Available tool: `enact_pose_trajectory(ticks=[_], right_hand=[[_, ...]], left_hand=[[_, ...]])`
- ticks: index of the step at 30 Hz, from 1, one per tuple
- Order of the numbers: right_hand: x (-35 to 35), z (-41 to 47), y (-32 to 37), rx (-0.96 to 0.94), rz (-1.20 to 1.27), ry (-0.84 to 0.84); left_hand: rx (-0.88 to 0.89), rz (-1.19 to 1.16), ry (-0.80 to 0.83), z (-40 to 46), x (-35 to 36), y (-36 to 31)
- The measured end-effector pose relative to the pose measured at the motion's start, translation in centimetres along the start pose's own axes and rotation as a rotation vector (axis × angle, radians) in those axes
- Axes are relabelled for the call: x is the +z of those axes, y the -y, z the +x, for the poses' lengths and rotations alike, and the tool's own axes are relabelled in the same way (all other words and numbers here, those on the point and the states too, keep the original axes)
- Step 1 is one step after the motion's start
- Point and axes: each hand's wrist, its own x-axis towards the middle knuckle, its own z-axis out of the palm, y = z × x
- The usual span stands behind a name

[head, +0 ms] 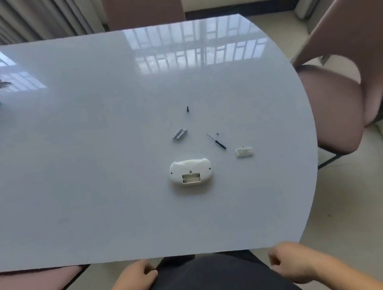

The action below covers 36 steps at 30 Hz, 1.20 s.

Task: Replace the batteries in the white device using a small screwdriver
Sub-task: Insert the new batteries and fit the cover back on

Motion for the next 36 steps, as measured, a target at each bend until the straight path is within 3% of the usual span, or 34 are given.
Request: enact_pose_trajectory(ticks=[3,7,11,14,24,36], right_hand=[[-7.8,-0.7,2.9,-0.181,-0.167,-0.028],[-16.9,1.1,8.2,-0.333,-0.214,-0.28],[-22.9,6.6,13.2,-0.345,-0.079,-0.585],[-24.3,11.0,15.8,-0.341,-0.069,-0.706],[-24.1,17.0,18.9,-0.358,-0.313,-0.774],[-22.6,18.2,18.1,-0.445,-0.358,-0.784]], left_hand=[[0.006,-0.06,-0.046,-0.9,-0.4,-2.2],[0.122,-0.143,-0.146,-0.5,-2.5,-5.8],[0.213,-0.126,-0.315,2.1,-5.9,-8.7],[0.297,-0.038,-0.413,4.6,-8.2,-10.7],[0.493,0.084,-0.451,9.8,-11.2,-13.2],[0.511,0.206,-0.473,11.3,-11.2,-12.8]])
